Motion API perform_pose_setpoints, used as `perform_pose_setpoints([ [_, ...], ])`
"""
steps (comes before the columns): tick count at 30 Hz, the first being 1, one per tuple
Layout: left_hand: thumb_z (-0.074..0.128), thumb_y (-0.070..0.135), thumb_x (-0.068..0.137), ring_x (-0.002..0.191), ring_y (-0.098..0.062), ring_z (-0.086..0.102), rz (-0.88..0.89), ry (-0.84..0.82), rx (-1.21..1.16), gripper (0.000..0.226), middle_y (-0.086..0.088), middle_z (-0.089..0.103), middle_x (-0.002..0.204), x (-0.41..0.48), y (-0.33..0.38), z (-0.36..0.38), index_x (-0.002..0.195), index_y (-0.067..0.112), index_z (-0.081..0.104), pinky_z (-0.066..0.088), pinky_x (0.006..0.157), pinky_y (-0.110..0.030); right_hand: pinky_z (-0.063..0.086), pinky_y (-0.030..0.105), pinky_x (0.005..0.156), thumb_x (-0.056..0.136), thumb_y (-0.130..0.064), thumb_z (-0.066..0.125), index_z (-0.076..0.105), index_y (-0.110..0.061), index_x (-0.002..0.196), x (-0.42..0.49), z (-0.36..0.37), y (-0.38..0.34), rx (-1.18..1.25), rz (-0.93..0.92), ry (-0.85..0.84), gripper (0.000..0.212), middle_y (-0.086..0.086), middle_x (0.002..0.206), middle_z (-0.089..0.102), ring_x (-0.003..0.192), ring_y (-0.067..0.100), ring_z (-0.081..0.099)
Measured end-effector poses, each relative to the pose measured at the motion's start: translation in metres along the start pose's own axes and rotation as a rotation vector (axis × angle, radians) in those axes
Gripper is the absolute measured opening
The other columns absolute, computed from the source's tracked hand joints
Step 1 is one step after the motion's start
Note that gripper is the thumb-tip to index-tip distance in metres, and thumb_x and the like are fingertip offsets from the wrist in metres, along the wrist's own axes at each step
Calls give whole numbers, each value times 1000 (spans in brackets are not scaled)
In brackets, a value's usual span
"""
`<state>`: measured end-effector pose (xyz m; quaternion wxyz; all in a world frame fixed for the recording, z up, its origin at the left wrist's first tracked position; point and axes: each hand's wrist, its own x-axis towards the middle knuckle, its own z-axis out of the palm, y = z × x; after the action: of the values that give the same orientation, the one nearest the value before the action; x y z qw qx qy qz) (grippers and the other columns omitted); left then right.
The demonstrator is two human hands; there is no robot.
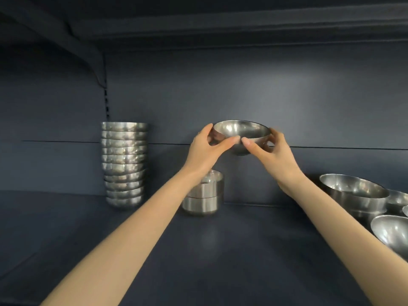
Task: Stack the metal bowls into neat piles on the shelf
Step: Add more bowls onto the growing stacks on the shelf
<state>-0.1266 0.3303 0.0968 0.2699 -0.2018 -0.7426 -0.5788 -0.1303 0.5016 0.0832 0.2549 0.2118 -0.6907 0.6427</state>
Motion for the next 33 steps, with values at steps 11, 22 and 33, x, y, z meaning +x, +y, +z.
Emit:
perform_pose_setpoints([
  [11,74,26,83,93,3,63,91,147,132,18,13,68,98,30,26,-160,98,25,63,48,89,-14,45,20,91,75,-49,78,46,-12,124,66,151,-51,0,-44,-146,69,-8,116,60,106,-1,55],
  [22,71,31,85,74,17,59,29,75,142,27,14,66,91,81,-23,-268,102,11,67,41,67,0,44,23,93,52,-74,75,50,-12,132,103,263,-53,-89,46,-167,104,-4,126,61,117,11,56],
  [33,71,33,85,76,21,58,-71,19,29,24,15,65,97,88,-77,-286,100,16,64,42,69,1,44,18,75,70,-63,75,43,-13,134,98,296,-24,-166,158,-165,87,-6,125,57,112,10,56],
])
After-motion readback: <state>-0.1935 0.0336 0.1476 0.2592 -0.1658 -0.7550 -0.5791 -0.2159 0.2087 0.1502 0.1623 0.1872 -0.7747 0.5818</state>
